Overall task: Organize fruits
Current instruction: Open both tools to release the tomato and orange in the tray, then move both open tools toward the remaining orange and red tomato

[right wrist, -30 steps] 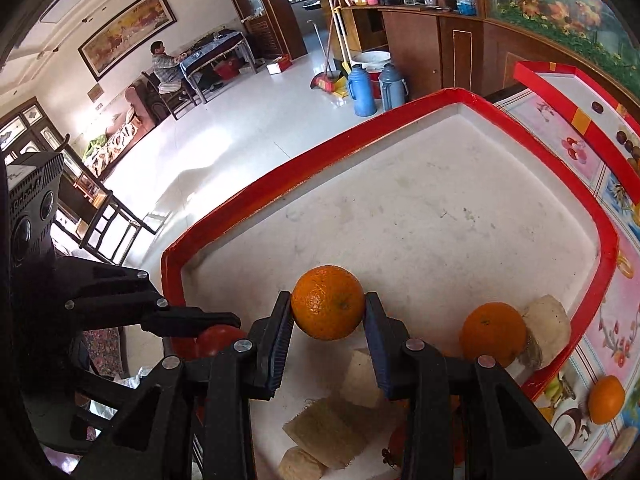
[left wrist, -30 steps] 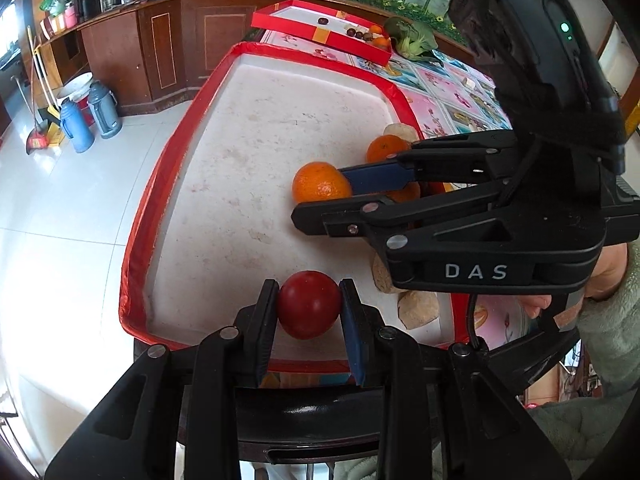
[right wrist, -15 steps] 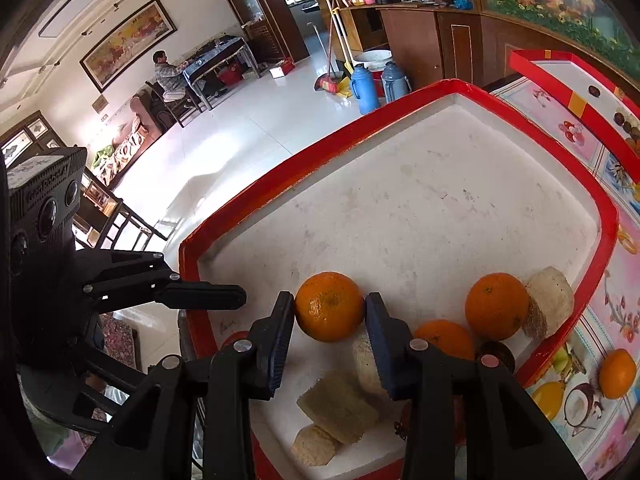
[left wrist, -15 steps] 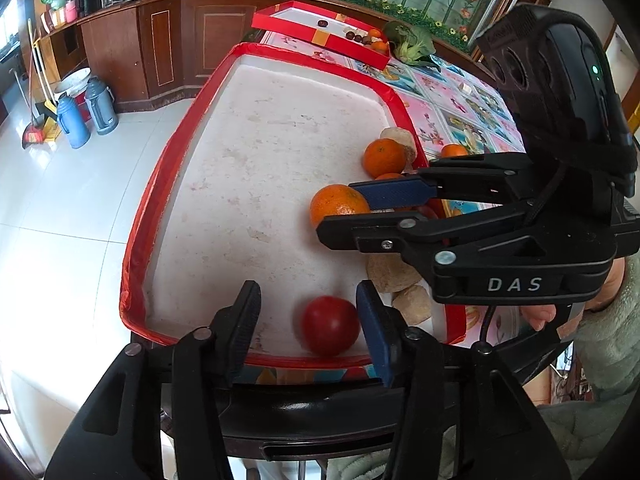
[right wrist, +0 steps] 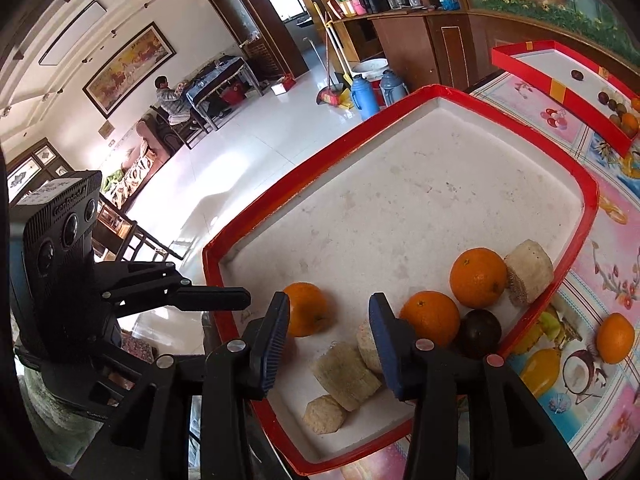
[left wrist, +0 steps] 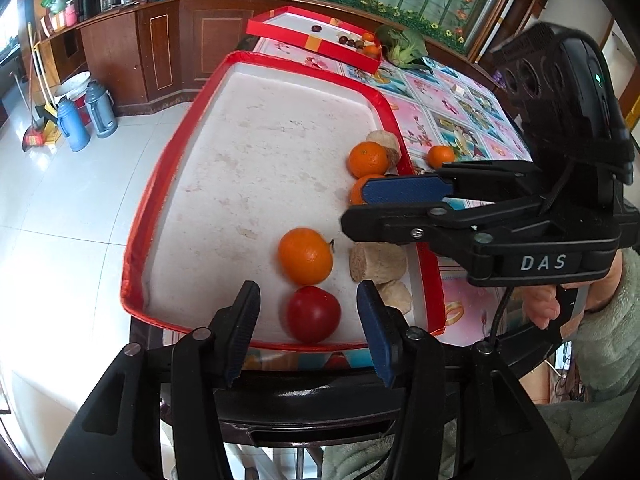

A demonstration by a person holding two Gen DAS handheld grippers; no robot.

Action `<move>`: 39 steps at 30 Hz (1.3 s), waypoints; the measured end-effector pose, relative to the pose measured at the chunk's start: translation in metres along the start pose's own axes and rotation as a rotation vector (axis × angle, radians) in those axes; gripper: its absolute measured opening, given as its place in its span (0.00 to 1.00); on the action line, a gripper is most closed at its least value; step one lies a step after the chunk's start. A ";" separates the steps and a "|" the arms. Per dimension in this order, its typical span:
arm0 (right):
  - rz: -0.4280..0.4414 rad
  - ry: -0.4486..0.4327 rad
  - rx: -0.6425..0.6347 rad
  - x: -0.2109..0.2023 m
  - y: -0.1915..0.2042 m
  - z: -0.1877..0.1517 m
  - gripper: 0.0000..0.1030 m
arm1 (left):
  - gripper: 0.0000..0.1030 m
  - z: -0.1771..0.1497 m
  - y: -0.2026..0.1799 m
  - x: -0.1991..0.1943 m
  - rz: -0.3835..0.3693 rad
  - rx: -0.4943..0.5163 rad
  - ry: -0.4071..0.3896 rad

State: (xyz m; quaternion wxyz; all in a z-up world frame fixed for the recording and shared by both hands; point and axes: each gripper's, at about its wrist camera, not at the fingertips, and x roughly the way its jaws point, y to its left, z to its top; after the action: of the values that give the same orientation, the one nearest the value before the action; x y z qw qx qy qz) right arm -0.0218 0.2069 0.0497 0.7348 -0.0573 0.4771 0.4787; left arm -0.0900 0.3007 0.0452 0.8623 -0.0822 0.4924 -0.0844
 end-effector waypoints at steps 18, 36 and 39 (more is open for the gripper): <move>-0.126 -0.169 0.288 -0.094 -0.062 -0.094 0.58 | 0.56 0.029 -0.073 0.003 -0.064 0.103 -0.065; -0.502 -0.232 0.478 -0.178 -0.094 -0.181 0.59 | 0.56 0.029 -0.170 0.032 -0.077 0.275 -0.023; -0.570 -0.245 0.487 -0.193 -0.087 -0.192 0.59 | 0.56 0.025 -0.180 0.028 -0.065 0.289 -0.027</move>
State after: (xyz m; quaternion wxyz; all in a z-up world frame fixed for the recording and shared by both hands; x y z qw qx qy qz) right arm -0.0966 -0.0688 0.0595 0.8820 0.0461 0.4502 0.1317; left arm -0.0661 0.1211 0.0749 0.8685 0.0257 0.4608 -0.1810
